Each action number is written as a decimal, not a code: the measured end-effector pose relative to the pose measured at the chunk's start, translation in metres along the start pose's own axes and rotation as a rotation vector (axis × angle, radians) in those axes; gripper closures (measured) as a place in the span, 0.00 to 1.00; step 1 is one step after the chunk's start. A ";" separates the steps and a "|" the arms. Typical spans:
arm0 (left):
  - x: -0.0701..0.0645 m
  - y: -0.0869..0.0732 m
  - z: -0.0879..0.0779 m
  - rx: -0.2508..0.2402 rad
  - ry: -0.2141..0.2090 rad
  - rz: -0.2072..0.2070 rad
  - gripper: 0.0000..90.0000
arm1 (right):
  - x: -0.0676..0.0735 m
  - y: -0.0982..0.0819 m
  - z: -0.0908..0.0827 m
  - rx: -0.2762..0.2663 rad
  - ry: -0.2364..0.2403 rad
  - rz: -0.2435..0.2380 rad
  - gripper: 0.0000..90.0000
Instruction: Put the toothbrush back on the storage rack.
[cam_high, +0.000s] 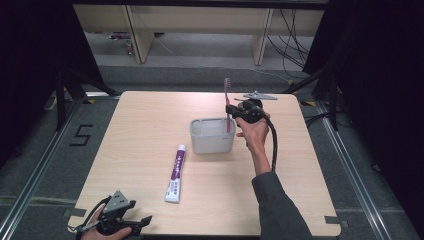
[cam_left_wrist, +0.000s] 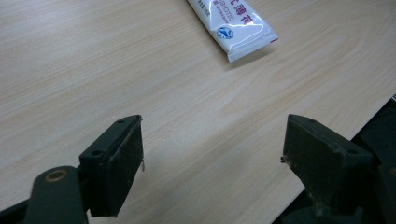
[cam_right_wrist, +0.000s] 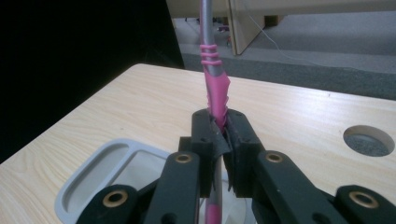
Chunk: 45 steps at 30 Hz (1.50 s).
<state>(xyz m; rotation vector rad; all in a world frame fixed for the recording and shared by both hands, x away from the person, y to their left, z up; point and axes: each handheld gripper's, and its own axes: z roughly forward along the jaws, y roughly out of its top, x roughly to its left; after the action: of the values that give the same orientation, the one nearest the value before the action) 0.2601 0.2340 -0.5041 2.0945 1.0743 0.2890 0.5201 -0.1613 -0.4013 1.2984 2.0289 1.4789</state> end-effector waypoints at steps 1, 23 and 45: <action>0.000 0.000 0.000 -0.001 0.000 0.001 0.22 | 0.000 -0.002 0.001 0.005 0.003 0.013 0.93; 0.000 0.000 0.000 0.005 0.000 -0.001 0.22 | -0.007 -0.028 0.008 0.015 -0.005 -0.005 0.92; 0.000 0.000 0.001 0.002 -0.007 0.000 0.22 | -0.012 -0.030 -0.002 0.035 -0.045 0.002 0.63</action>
<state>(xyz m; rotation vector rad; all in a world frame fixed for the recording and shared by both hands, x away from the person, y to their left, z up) 0.2606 0.2340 -0.5046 2.0960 1.0709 0.2810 0.5111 -0.1737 -0.4298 1.3351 2.0340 1.4077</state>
